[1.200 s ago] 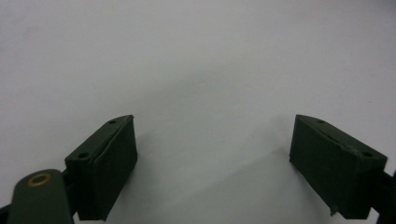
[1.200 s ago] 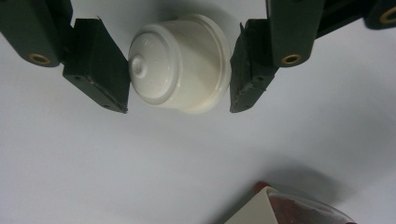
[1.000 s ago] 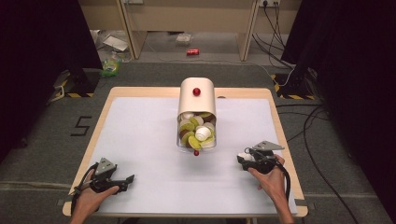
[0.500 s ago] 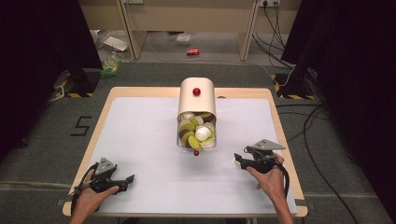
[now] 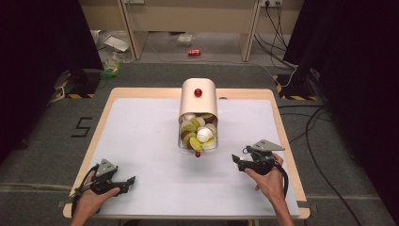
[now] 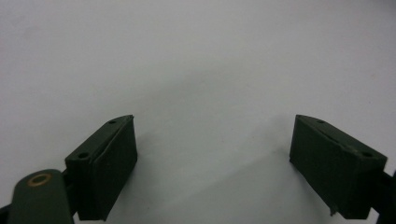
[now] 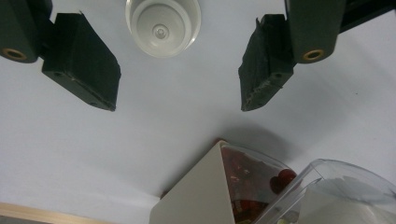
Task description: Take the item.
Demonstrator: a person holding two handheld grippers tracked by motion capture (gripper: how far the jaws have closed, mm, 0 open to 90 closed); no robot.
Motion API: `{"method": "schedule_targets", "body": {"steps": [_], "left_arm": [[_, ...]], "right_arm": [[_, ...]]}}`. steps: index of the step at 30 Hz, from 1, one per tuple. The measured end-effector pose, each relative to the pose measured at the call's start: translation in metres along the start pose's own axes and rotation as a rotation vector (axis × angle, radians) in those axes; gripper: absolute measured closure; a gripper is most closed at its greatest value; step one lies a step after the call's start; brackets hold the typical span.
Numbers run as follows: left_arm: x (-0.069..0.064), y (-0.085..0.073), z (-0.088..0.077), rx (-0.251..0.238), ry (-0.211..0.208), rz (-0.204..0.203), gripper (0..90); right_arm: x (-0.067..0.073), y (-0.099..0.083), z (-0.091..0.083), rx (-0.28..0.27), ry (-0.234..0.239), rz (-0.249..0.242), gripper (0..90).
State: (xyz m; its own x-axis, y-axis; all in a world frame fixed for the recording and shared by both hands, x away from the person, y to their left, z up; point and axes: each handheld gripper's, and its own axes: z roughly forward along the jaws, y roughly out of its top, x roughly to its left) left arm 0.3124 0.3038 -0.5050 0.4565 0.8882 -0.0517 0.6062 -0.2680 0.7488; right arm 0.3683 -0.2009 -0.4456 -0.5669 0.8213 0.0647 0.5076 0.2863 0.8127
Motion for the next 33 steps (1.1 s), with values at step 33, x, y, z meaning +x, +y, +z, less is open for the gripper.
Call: {"method": "schedule_targets", "body": {"steps": [33], "left_arm": [[0.000,0.000,0.000,0.003,0.000,0.001,14.2]], "right_arm": [[0.034,0.012,-0.001,-0.035,0.052,-0.081,26.1]]}}
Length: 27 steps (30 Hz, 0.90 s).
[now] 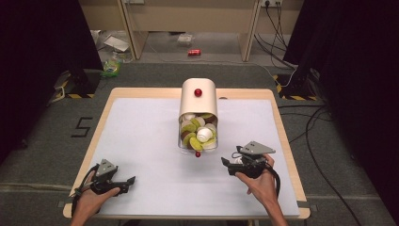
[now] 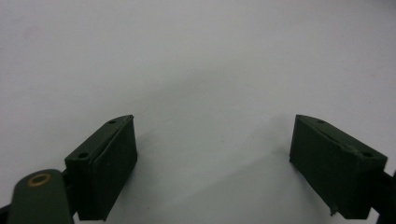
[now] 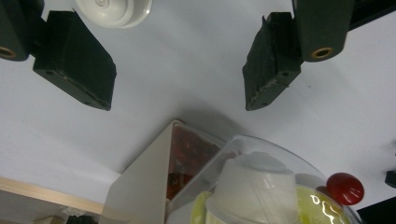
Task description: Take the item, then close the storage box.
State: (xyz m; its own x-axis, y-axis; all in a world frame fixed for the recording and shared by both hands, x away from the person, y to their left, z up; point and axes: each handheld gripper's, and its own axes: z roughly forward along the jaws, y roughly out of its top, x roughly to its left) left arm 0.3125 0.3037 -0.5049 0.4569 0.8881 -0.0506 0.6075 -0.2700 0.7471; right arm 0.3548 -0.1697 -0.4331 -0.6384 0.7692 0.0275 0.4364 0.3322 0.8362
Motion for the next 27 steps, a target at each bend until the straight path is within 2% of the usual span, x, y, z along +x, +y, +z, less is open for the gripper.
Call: {"method": "schedule_targets", "body": {"steps": [27], "left_arm": [[0.000,0.000,0.000,-0.003,0.000,-0.002,14.2]], "right_arm": [[0.017,0.014,0.010,-0.020,0.007,-0.049,26.9]]}}
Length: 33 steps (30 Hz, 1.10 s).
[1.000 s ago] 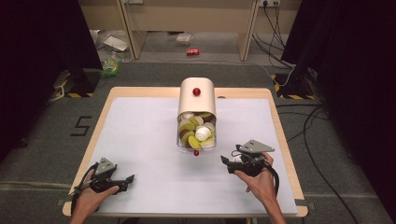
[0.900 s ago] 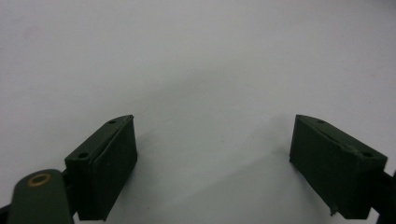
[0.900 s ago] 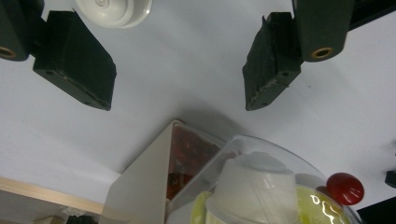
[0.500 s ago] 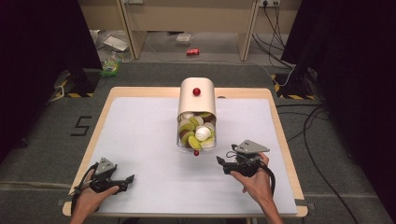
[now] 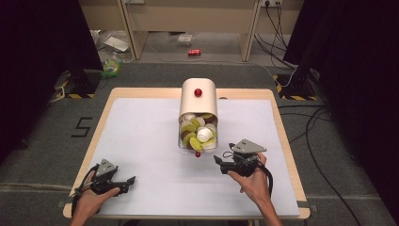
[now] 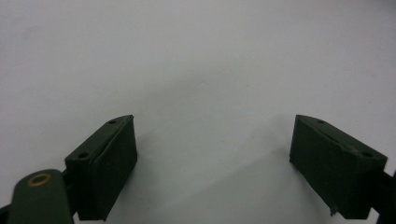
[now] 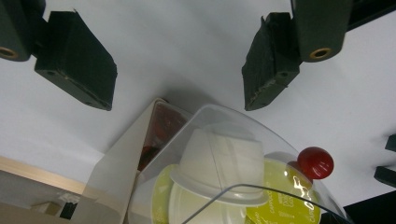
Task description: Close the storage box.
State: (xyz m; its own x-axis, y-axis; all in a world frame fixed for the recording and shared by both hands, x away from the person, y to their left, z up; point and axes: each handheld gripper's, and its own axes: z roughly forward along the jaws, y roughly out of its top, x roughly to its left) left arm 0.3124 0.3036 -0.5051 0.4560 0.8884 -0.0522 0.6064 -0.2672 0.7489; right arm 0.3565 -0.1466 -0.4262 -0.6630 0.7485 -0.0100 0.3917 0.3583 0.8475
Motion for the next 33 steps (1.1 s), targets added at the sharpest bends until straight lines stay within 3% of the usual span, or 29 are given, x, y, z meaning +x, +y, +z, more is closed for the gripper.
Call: {"method": "schedule_targets", "body": {"steps": [23,33], "left_arm": [[0.000,0.000,0.000,0.001,0.001,0.001,14.2],[0.000,0.000,0.000,0.000,0.000,0.000,14.2]], "right_arm": [[0.002,0.007,0.009,-0.015,-0.021,-0.001,26.0],[-0.002,0.013,0.010,-0.042,-0.019,0.021,27.9]]}}
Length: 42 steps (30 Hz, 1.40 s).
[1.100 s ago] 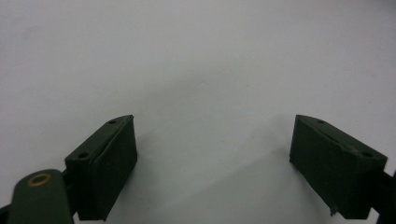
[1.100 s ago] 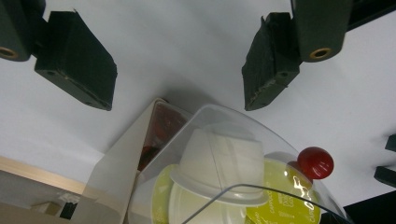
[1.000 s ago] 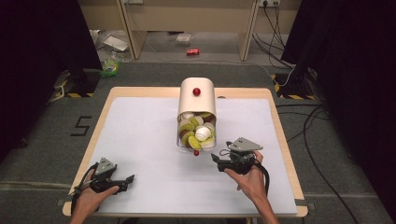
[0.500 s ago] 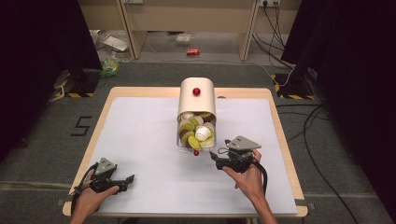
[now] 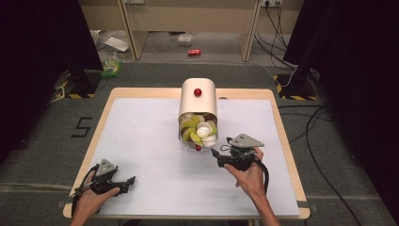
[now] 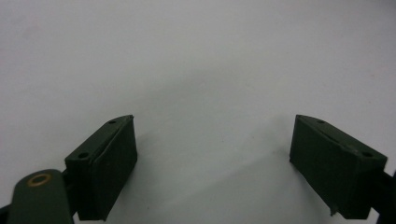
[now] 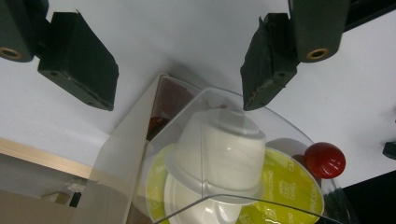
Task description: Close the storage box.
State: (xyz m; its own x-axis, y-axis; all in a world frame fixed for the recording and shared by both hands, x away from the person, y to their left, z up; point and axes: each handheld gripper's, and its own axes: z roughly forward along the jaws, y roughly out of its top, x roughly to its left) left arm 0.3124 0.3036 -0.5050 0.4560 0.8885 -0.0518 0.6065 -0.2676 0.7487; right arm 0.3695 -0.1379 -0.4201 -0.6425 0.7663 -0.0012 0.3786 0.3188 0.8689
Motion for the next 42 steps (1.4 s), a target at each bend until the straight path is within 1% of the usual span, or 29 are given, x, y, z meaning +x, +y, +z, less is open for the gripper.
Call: {"method": "schedule_targets", "body": {"steps": [7,15,26,42], "left_arm": [[0.000,0.000,0.000,0.001,0.001,0.001,14.1],[0.000,0.000,0.000,0.001,0.000,0.000,14.2],[0.000,0.000,0.000,0.001,0.001,0.001,14.2],[0.000,0.000,0.000,0.000,0.000,0.001,14.2]], "right_arm": [[-0.002,0.001,0.002,0.000,-0.001,0.006,27.8],[-0.005,0.004,0.007,-0.001,-0.013,0.000,27.8],[-0.009,0.009,0.013,-0.007,-0.019,0.009,27.8],[-0.017,0.016,0.024,-0.008,-0.044,0.012,27.8]]}}
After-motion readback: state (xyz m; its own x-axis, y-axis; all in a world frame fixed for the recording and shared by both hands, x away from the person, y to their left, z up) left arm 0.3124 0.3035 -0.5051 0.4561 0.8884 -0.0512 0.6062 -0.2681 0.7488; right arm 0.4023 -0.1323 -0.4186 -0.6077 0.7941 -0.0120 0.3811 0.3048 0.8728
